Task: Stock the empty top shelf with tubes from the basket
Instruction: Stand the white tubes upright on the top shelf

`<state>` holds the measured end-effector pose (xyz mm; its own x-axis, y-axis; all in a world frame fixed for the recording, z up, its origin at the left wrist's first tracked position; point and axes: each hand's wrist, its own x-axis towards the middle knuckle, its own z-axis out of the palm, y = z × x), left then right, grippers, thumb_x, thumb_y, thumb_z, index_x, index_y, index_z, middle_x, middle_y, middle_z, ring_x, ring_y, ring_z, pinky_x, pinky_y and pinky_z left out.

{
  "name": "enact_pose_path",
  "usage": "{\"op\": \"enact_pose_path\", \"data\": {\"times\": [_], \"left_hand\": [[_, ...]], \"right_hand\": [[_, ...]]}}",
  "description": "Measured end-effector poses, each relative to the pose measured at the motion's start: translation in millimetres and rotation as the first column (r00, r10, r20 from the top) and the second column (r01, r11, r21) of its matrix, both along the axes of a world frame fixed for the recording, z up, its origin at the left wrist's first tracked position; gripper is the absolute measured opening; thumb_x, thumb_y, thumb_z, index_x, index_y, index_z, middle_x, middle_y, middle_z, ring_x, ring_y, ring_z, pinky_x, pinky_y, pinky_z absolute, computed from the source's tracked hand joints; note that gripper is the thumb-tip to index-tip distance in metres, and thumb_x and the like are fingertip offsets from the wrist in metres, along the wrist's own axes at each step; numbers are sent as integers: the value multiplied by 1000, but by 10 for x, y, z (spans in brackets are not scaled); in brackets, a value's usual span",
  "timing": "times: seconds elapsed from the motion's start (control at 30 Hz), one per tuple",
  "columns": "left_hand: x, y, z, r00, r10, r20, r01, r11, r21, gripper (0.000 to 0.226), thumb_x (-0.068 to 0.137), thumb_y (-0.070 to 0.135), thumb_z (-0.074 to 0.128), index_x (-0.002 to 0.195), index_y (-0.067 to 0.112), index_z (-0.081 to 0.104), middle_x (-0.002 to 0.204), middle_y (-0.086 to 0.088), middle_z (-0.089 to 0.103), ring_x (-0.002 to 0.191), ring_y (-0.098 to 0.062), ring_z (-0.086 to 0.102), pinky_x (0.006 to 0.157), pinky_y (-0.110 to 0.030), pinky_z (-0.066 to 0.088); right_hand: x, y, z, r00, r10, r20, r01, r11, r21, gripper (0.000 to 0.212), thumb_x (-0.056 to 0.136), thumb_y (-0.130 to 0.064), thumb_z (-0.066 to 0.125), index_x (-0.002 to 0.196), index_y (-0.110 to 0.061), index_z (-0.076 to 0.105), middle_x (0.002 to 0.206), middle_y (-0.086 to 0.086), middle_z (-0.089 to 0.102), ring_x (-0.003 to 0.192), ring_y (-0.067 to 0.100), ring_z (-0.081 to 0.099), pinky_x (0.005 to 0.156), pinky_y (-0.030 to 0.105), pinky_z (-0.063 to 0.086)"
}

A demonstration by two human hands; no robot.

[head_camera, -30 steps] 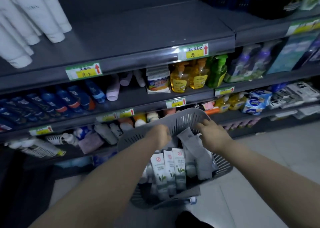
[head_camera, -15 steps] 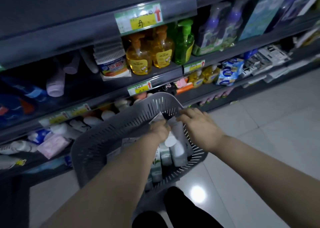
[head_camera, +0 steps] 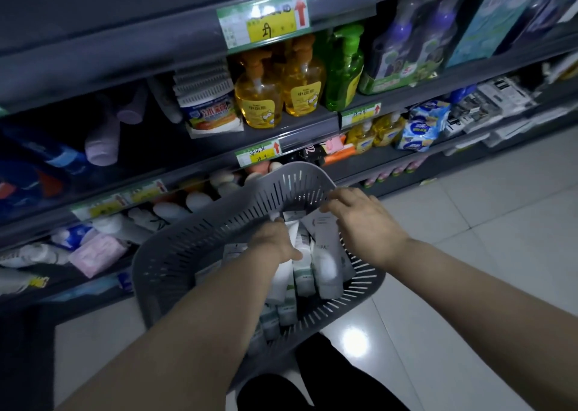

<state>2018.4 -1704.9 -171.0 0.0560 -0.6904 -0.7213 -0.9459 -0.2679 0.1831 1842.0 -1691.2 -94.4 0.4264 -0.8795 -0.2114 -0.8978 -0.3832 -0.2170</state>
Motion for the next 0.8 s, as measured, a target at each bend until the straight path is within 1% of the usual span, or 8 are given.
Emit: {"op": "enact_pose_path", "data": {"times": [0.13, 0.27, 0.33, 0.43, 0.53, 0.63, 0.73, 0.8], "left_hand": [[59, 30, -25, 997, 73, -30, -74, 997, -14, 65, 78, 29, 73, 134, 10, 45, 126, -9, 57, 110, -27, 59, 87, -35, 54], [180, 24, 65, 983, 143, -116, -141, 990, 22, 78, 81, 20, 65, 148, 13, 26, 140, -10, 47, 121, -28, 53, 91, -32, 50], [235, 75, 65, 978, 162, -132, -160, 987, 28, 73, 82, 22, 62, 147, 16, 30, 142, -9, 46, 124, -29, 51, 95, -34, 49], [290, 183, 37, 969, 216, -121, -217, 976, 3, 59, 82, 22, 52, 140, 16, 42, 138, -10, 52, 117, -29, 55, 87, -30, 48], [332, 223, 80, 927, 326, -184, -340, 939, -50, 35, 82, 21, 52, 115, 14, 59, 115, -9, 65, 88, -25, 59, 69, -26, 46], [397, 191, 190, 905, 335, -261, -372, 923, -103, 27, 79, 21, 50, 101, 8, 61, 99, -18, 66, 82, -30, 64, 54, -23, 37], [466, 149, 315, 927, 275, -257, -326, 928, -182, 27, 79, 19, 50, 102, 5, 58, 94, -14, 66, 79, -28, 61, 50, -23, 34], [501, 125, 382, 934, 247, -257, -303, 930, -208, 21, 81, 18, 51, 99, 8, 56, 91, -9, 64, 73, -23, 58, 48, -23, 35]], "right_hand": [[37, -10, -10, 1000, 0, 6, 0, 1000, -22, 56, 80, 1, 54, 132, -20, 51, 140, 4, 44, 129, 26, 37, 100, 39, 35], [212, -20, -9, 999, 33, 40, -34, 999, 22, 57, 79, 4, 50, 132, -16, 50, 134, 7, 47, 125, 28, 41, 102, 38, 39], [301, 1, -63, 999, 18, 47, -22, 997, 80, 59, 78, 6, 48, 133, -14, 48, 133, 9, 46, 122, 31, 43, 104, 41, 40], [357, 65, -178, 995, -46, -90, 63, 977, 205, 60, 80, 2, 46, 138, -11, 38, 142, 14, 36, 129, 35, 37, 108, 44, 36], [416, 142, -262, 958, -35, -284, 124, 945, 302, 64, 86, -2, 43, 145, -5, 21, 155, 24, 12, 143, 40, 15, 116, 47, 26], [549, 195, -336, 926, -9, -378, 142, 935, 325, 73, 90, -4, 42, 150, -3, 1, 157, 25, -8, 145, 44, -2, 117, 50, 21], [623, 205, -427, 870, 2, -493, 159, 946, 284, 73, 93, -8, 40, 150, -2, -6, 156, 25, -15, 145, 43, -4, 116, 49, 24], [620, 168, -441, 829, 25, -559, 121, 967, 223, 70, 95, -13, 38, 150, 0, -4, 156, 26, -11, 144, 41, 5, 114, 46, 24]]}}
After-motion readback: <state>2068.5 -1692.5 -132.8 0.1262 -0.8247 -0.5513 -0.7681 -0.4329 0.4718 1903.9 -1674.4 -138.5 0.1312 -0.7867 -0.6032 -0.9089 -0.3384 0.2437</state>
